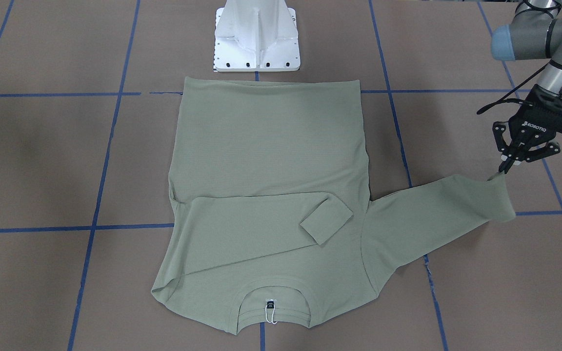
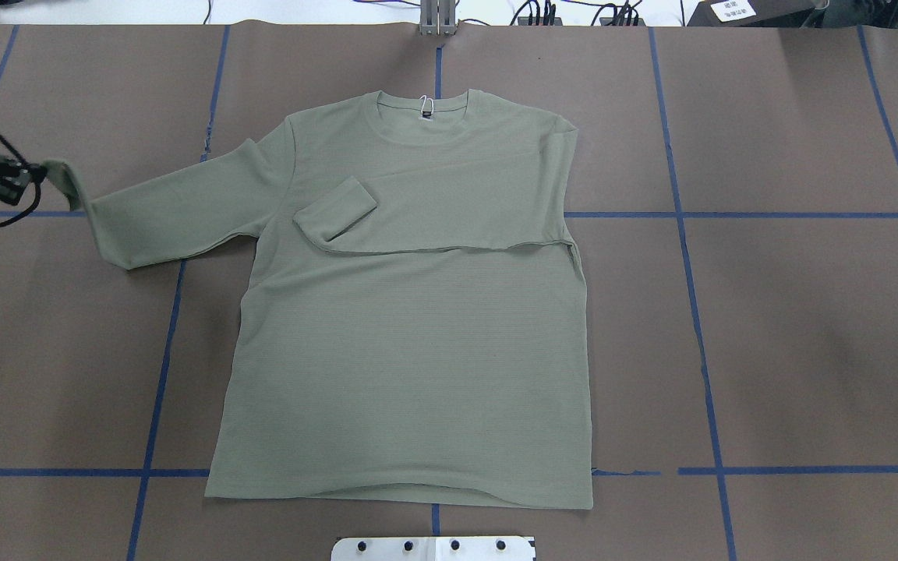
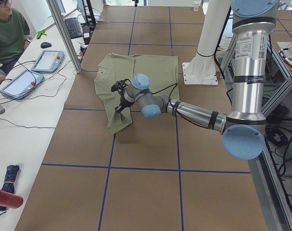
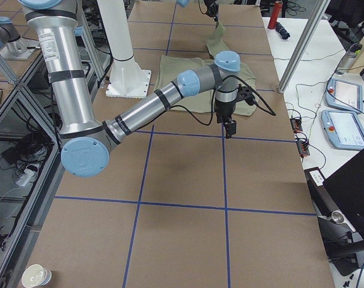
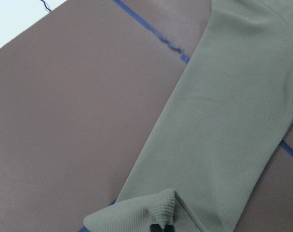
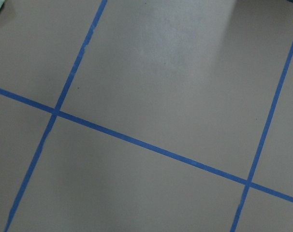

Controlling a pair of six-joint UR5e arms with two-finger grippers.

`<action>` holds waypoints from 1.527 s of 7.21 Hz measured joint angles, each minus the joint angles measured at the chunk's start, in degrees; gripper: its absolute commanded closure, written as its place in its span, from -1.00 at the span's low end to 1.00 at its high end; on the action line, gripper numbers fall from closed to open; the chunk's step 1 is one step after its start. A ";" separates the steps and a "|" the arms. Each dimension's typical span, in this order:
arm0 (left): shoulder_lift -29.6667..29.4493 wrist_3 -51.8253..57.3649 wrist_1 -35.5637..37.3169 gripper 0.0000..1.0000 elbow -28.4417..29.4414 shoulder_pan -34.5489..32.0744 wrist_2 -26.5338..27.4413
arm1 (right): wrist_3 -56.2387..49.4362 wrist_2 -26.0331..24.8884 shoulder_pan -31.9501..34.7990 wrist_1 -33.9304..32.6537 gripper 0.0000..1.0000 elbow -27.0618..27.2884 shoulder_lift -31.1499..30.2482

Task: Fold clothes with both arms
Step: 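Carry the sleeve with the left gripper across the shirt body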

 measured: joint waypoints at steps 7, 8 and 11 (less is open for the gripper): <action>-45.97 -43.20 21.58 1.00 16.72 25.68 20.56 | -6.14 0.45 3.34 0.21 -1.00 -1.87 -2.54; -48.85 -44.32 17.67 1.00 21.44 29.07 23.97 | -6.10 0.41 3.34 0.35 -1.00 -1.89 -2.90; -53.28 -43.66 7.11 1.00 31.87 34.63 27.25 | -5.97 0.38 3.48 0.68 -1.00 -1.90 -3.63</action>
